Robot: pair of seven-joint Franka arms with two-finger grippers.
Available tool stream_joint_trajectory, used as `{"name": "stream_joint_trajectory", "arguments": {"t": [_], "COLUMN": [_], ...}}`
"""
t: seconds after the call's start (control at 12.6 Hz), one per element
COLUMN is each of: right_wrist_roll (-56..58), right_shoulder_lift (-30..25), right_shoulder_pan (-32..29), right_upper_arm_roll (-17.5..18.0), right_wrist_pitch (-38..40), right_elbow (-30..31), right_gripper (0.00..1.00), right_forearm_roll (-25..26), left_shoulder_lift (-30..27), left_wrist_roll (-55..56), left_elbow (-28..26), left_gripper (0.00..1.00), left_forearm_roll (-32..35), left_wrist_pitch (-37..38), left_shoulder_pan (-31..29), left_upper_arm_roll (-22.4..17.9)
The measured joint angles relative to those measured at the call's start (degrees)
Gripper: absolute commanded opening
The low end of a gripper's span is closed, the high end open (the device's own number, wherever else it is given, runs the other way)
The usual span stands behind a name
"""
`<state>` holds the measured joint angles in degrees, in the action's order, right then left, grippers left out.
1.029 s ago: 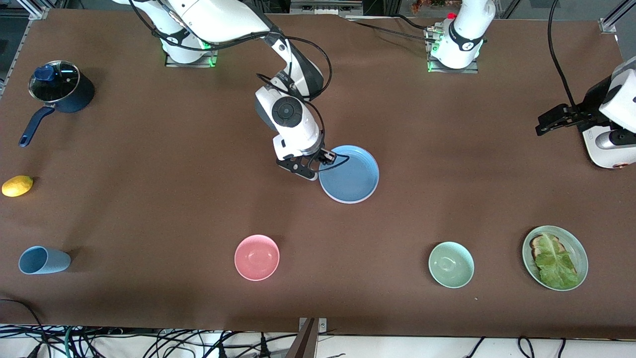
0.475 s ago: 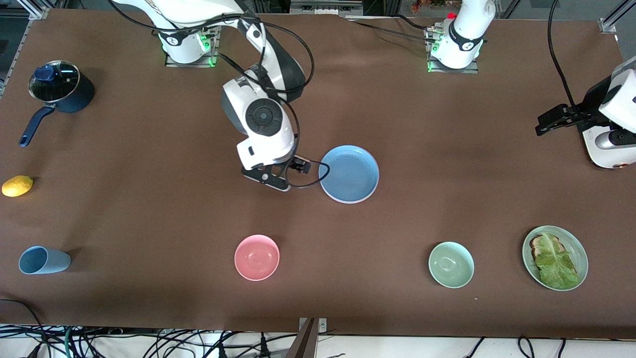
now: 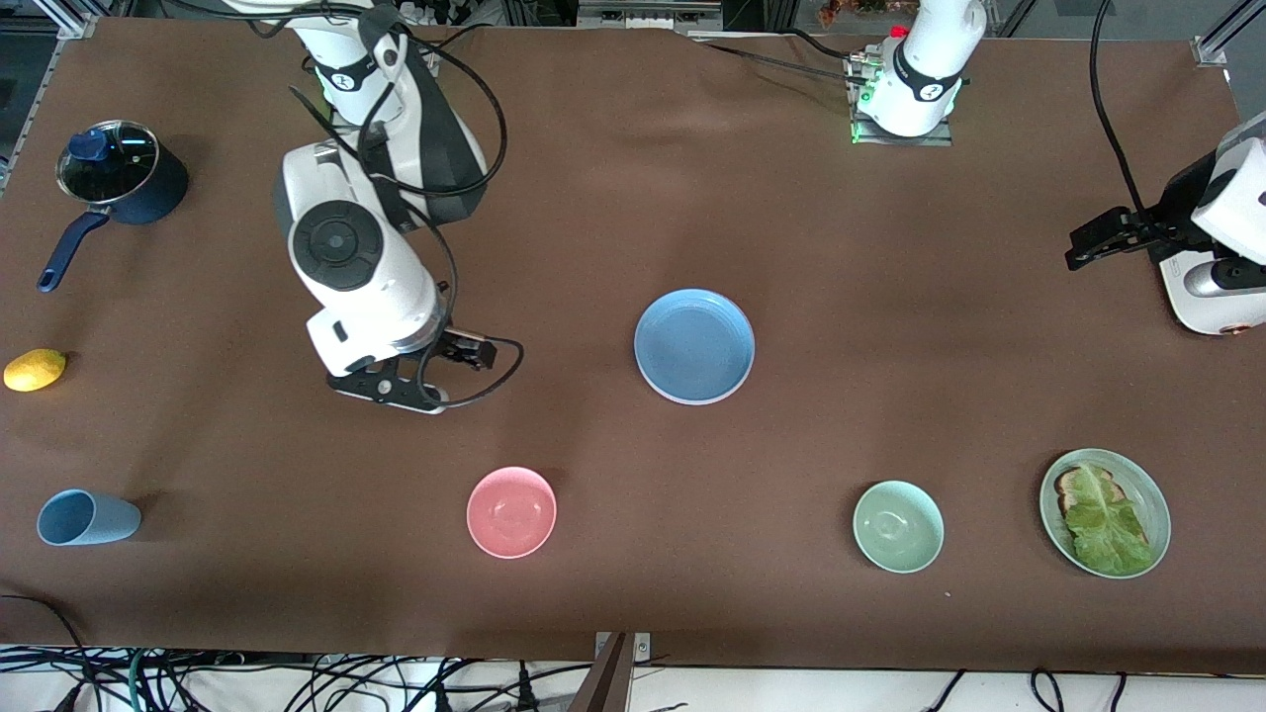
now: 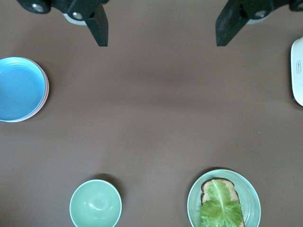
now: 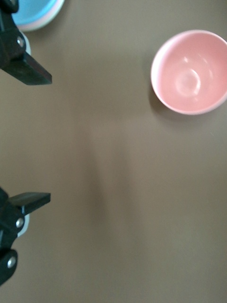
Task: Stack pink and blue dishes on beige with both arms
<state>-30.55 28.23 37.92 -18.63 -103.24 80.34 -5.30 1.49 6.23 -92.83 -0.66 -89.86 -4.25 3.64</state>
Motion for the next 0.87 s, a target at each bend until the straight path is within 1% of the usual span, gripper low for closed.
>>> {"name": "stream_joint_trajectory", "arguments": {"t": [0.16,0.32,0.47,0.63,0.71,0.79,0.87], "right_wrist_roll": [7.8,13.2,14.1,14.1,14.8,16.5,18.7], "right_shoulder_lift": [-0.9,-2.2,-4.4,-7.4,-9.3,-11.5,-13.7], "right_shoulder_pan": [-0.2,-0.3,-0.5,-2.4,-5.1,-8.9,-13.5], "right_upper_arm_roll": [-4.3,-7.7,-8.4,-7.6,-6.0,-3.6,-0.4], "right_wrist_pitch": [2.7,5.8,7.6,8.3,8.5,8.7,8.8], "right_elbow": [0.0,0.0,0.2,1.0,1.7,3.0,4.6], "right_gripper": [1.00,1.00,1.00,1.00,1.00,1.00,1.00], "right_forearm_roll": [-0.3,-2.3,-2.7,-2.7,-2.7,-2.5,-2.1], "left_shoulder_lift": [0.0,0.0,0.1,0.1,0.1,0.2,0.2], "left_wrist_roll": [0.0,0.0,0.0,0.0,0.0,0.0,0.0], "left_elbow": [0.0,0.0,0.0,0.0,0.0,0.0,0.0], "left_gripper": [1.00,1.00,1.00,1.00,1.00,1.00,1.00], "left_forearm_roll": [0.0,0.0,0.0,0.0,0.0,0.0,0.0], "left_wrist_pitch": [0.0,0.0,0.0,0.0,0.0,0.0,0.0], "left_shoulder_pan": [0.0,0.0,0.0,0.0,0.0,0.0,0.0], "left_upper_arm_roll": [0.0,0.0,0.0,0.0,0.0,0.0,0.1]}}
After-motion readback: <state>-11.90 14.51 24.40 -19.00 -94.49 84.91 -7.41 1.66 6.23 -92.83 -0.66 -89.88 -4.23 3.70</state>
